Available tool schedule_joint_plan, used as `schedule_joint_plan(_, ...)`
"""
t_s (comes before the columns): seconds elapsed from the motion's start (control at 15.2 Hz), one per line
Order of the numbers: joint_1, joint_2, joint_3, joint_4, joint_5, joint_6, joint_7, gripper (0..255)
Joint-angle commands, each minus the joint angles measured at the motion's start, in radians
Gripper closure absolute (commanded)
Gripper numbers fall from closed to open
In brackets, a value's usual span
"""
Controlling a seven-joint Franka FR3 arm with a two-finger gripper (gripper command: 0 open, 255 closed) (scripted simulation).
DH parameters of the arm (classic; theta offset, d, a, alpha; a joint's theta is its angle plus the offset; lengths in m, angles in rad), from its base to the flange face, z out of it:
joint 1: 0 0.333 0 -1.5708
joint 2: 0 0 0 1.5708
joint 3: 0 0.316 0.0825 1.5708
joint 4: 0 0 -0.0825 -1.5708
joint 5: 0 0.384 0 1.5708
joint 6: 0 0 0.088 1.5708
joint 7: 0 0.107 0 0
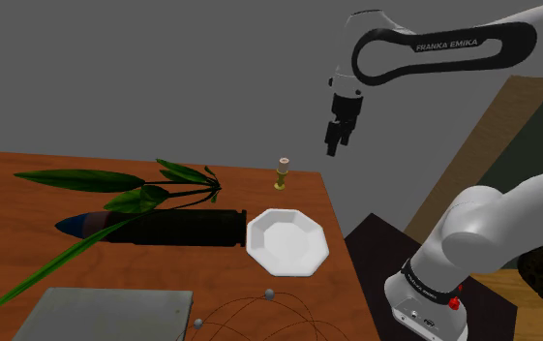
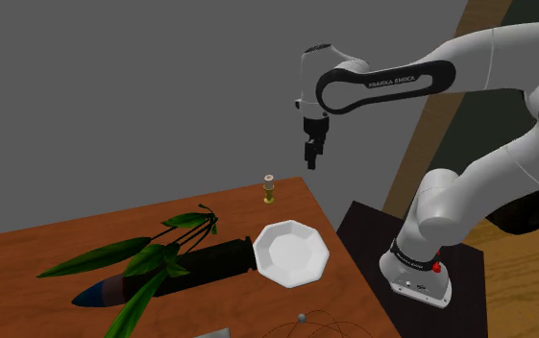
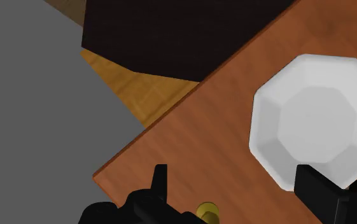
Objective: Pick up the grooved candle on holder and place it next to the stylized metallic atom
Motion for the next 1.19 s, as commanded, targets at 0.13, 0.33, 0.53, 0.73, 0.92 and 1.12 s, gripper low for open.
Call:
schedule_joint_plan(0.13, 0.018, 0.144, 0.009, 0.036, -0.005, 0.126, -0.026, 0)
schedule_joint_plan(0.33, 0.028, 0.249, 0.016, 0.070, -0.011, 0.208, -0.046, 0)
schedule_joint_plan(0.53, 0.038, 0.356, 0.023, 0.115, -0.019, 0.281, -0.064, 0)
schedule_joint_plan(0.73, 0.047, 0.464, 0.032, 0.172, -0.029, 0.344, -0.080, 0)
schedule_joint_plan(0.92, 0.047, 0.493, 0.033, 0.166, -0.032, 0.380, -0.081, 0)
schedule_joint_plan(1.12, 0.047, 0.511, 0.032, 0.144, -0.034, 0.420, -0.080, 0)
